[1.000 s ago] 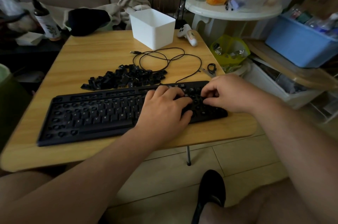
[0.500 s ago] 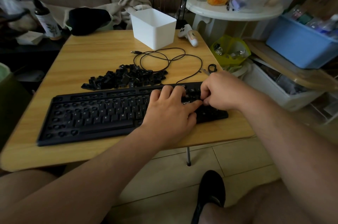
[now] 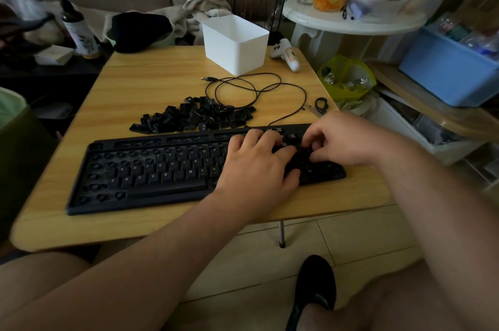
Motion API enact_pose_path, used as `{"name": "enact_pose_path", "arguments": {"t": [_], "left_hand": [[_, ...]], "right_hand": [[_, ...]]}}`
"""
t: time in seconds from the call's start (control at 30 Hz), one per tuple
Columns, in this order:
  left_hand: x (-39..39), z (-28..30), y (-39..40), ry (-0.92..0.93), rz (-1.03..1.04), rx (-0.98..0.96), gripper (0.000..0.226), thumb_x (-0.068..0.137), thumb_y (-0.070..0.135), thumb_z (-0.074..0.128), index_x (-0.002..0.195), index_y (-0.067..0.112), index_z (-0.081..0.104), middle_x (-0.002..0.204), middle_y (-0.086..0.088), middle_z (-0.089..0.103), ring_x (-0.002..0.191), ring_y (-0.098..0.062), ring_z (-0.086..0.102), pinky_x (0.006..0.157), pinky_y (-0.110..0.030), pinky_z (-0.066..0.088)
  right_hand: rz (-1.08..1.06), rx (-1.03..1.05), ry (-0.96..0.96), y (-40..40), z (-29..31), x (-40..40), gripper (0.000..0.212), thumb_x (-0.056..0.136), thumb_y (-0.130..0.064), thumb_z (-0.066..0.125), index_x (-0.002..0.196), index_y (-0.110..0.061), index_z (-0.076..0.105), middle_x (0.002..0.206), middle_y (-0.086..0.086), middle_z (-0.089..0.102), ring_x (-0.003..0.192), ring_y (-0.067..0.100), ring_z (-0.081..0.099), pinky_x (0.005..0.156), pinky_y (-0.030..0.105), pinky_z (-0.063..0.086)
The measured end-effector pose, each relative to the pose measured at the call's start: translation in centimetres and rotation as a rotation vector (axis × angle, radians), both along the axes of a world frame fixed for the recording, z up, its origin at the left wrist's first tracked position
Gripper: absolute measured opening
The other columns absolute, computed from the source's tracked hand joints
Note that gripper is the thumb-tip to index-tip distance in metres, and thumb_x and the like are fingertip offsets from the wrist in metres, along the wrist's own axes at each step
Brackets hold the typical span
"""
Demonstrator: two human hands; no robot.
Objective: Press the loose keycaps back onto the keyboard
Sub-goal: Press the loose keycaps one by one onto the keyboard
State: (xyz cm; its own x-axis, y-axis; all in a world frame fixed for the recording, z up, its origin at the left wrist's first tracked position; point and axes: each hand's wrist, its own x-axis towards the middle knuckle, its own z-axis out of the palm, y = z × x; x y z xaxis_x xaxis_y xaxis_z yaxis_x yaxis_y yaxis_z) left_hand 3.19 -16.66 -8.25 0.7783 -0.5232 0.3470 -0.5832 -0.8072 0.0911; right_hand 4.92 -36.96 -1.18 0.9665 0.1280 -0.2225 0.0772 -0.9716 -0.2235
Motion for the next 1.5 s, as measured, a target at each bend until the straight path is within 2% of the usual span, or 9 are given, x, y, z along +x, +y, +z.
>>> {"name": "enact_pose_path", "arguments": {"t": [0.13,0.2,0.33,0.53,0.77,0.97,1.07,1.23,1.5], "left_hand": [[0.0,-0.2,0.0,0.003,0.017,-0.009,0.053,0.093,0.063,0.039,0.128,0.034,0.067,0.129,0.007,0.059,0.122,-0.024,0.048,0.099,-0.046,0.038],[0.0,-0.3,0.0,-0.005,0.021,-0.008,0.053,0.093,0.063,0.04,0.128,0.034,0.068,0.129,0.007,0.059,0.122,-0.024,0.049,0.099,-0.046,0.038],[0.0,-0.5,0.0,-0.005,0.018,-0.009,0.052,0.094,0.063,0.041,0.129,0.035,0.068,0.129,0.007,0.059,0.122,-0.024,0.049,0.099,-0.046,0.038],[0.0,-0.5,0.2,-0.006,0.003,-0.007,0.052,0.095,0.062,0.039,0.128,0.035,0.068,0.129,0.007,0.06,0.122,-0.024,0.049,0.099,-0.046,0.038],[0.0,-0.5,0.2,-0.01,0.005,0.0,0.051,0.095,0.061,0.039,0.127,0.034,0.069,0.128,0.006,0.06,0.12,-0.024,0.05,0.098,-0.046,0.039],[0.0,-0.6,0.2,-0.012,0.003,-0.007,0.051,0.096,0.061,0.04,0.126,0.034,0.07,0.128,0.006,0.06,0.12,-0.024,0.051,0.098,-0.047,0.039],[0.0,-0.5,0.2,-0.009,0.003,-0.011,0.052,0.096,0.062,0.038,0.126,0.034,0.07,0.129,0.006,0.061,0.12,-0.024,0.051,0.098,-0.047,0.04],[0.0,-0.6,0.3,-0.016,0.001,-0.012,0.052,0.096,0.062,0.038,0.126,0.034,0.07,0.128,0.006,0.061,0.12,-0.024,0.051,0.097,-0.046,0.039],[-0.1,-0.4,0.2,0.0,0.003,0.005,0.052,0.096,0.061,0.039,0.129,0.035,0.068,0.131,0.005,0.06,0.122,-0.025,0.05,0.1,-0.047,0.04]], "right_hand": [[-0.037,0.032,-0.016,-0.3,-0.5,-0.4,0.035,0.082,-0.026,0.086,0.114,-0.036,0.075,0.089,-0.017,0.067,0.082,-0.002,0.061,0.068,0.022,0.048],[-0.058,0.073,-0.015,-0.5,-0.8,-0.5,0.032,0.082,-0.024,0.087,0.11,-0.035,0.076,0.089,-0.015,0.067,0.08,0.002,0.062,0.07,0.026,0.05],[-0.096,0.181,-0.005,-0.8,-1.0,-0.7,0.029,0.083,-0.019,0.086,0.105,-0.035,0.076,0.088,-0.012,0.068,0.077,0.004,0.061,0.066,0.022,0.044],[-0.124,0.299,-0.028,-1.3,-1.3,-0.7,0.024,0.084,-0.02,0.085,0.089,-0.041,0.075,0.084,-0.009,0.07,0.079,0.009,0.065,0.072,0.026,0.049],[-0.024,0.17,-0.103,-0.8,-1.8,-0.4,0.022,0.085,-0.027,0.083,0.083,-0.043,0.068,0.087,-0.01,0.066,0.082,0.009,0.062,0.074,0.033,0.052],[0.033,0.125,-0.194,-1.2,-1.9,-0.8,0.009,0.092,-0.023,0.075,0.098,-0.029,0.072,0.096,-0.014,0.059,0.09,0.008,0.057,0.08,0.033,0.048],[-0.081,0.261,-0.211,-2.3,-1.4,-1.0,0.013,0.092,-0.021,0.076,0.102,-0.03,0.075,0.099,-0.013,0.065,0.093,0.002,0.057,0.079,0.029,0.046],[-0.16,0.438,-0.099,-2.2,-1.8,-1.7,0.018,0.089,-0.022,0.079,0.097,-0.038,0.077,0.101,-0.014,0.07,0.099,0.004,0.062,0.085,0.031,0.051],[-0.139,0.283,-0.105,-0.9,-2.1,-1.0,0.019,0.086,-0.029,0.083,0.091,-0.044,0.073,0.101,-0.017,0.068,0.097,0.008,0.063,0.087,0.034,0.054]]}}
